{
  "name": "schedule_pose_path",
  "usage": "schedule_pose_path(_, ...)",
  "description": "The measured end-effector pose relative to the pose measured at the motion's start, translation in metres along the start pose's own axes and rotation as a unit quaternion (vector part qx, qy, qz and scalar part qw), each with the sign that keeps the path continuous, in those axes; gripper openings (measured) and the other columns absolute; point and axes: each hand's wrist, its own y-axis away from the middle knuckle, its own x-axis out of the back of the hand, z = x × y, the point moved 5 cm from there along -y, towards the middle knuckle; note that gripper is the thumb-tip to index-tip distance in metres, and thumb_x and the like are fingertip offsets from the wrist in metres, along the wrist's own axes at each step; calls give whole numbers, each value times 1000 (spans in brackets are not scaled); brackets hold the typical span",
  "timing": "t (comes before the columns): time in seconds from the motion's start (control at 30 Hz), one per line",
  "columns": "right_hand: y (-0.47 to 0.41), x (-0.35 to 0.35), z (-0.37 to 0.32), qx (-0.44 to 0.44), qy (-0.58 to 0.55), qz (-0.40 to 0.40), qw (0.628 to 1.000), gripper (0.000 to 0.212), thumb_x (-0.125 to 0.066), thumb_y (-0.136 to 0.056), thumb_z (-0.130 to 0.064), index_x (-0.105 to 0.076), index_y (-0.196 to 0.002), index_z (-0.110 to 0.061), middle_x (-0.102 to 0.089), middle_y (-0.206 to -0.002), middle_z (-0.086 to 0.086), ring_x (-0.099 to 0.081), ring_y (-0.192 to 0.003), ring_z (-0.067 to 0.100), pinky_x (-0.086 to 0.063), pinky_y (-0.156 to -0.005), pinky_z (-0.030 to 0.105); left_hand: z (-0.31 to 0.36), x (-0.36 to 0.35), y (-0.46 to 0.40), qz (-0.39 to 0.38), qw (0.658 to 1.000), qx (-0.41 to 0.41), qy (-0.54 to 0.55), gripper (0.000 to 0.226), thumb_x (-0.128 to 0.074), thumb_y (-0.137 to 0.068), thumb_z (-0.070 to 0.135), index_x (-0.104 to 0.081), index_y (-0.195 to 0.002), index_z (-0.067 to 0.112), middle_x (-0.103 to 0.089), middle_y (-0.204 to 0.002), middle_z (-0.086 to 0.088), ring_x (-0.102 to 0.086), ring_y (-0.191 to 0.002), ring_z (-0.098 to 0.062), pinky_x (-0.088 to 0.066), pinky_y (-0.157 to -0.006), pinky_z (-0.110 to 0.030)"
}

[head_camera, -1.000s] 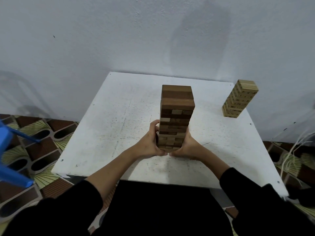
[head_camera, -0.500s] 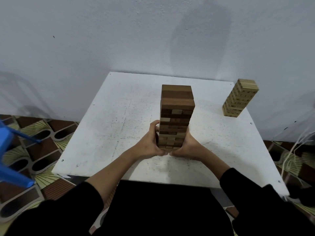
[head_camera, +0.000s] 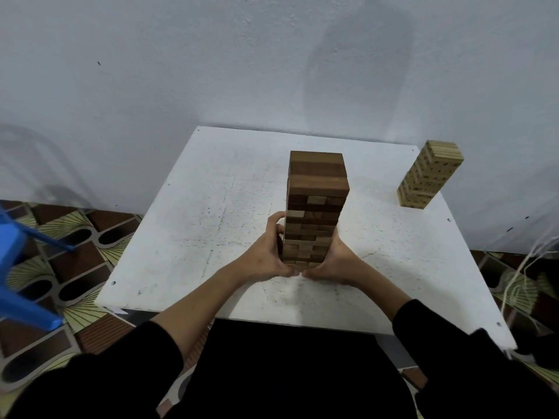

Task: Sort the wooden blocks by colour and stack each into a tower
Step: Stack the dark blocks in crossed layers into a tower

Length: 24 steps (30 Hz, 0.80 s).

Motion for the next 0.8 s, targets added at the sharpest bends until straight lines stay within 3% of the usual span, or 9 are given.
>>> schedule_pose_path(0.3, -30, -2, -3, 3, -37, 13, 999, 105, -74, -66, 14, -4, -141, -5, -48, -101, -9, -54, -86, -19, -44, -72, 3, -7, 23, -18, 8, 1000, -18, -10, 108, -83, -62, -4, -15, -139, 26, -48, -121, -8, -63, -101, -15, -57, -72, -28)
schedule_pose_path(0.43, -53, -3, -2, -38, -50, 13, 998, 111, -76, -66, 11, -4, -147, -16, -47, -133, 6, -53, -115, 4, -43, -79, 5, -9, 39, -33, 9, 1000, -20, -5, 107, -81, -62, -9, -15, -140, 22, -47, -122, -9, -62, -102, -8, -57, -73, -29)
schedule_pose_path(0.53, -74, -3, 2, -33, -46, 18, 998, 112, -78, -65, 9, -2, -145, -13, -50, -118, -5, -55, -102, -7, -43, -81, 6, -13, 53, -47, 8, 1000, -19, -8, 108, -82, -62, -7, -14, -141, 23, -48, -124, -10, -61, -105, -9, -57, -79, -30)
schedule_pose_path(0.67, -98, 3, 3, -43, -43, 24, 998, 115, -79, -65, 6, -3, -147, -20, -42, -139, 7, -49, -123, 18, -42, -95, 21, -16, 67, -67, 10, 1000, -22, -14, 107, -82, -63, -7, -14, -142, 20, -48, -123, -8, -59, -104, -3, -56, -79, -25)
schedule_pose_path(0.8, -125, 9, -3, -4, -50, 30, 998, 112, -80, -61, 6, -5, -143, -9, -51, -112, -4, -56, -102, 7, -47, -82, 13, -19, 84, -89, 16, 999, -27, -21, 107, -83, -63, -6, -15, -141, 19, -47, -123, -4, -57, -106, 0, -54, -80, -22)
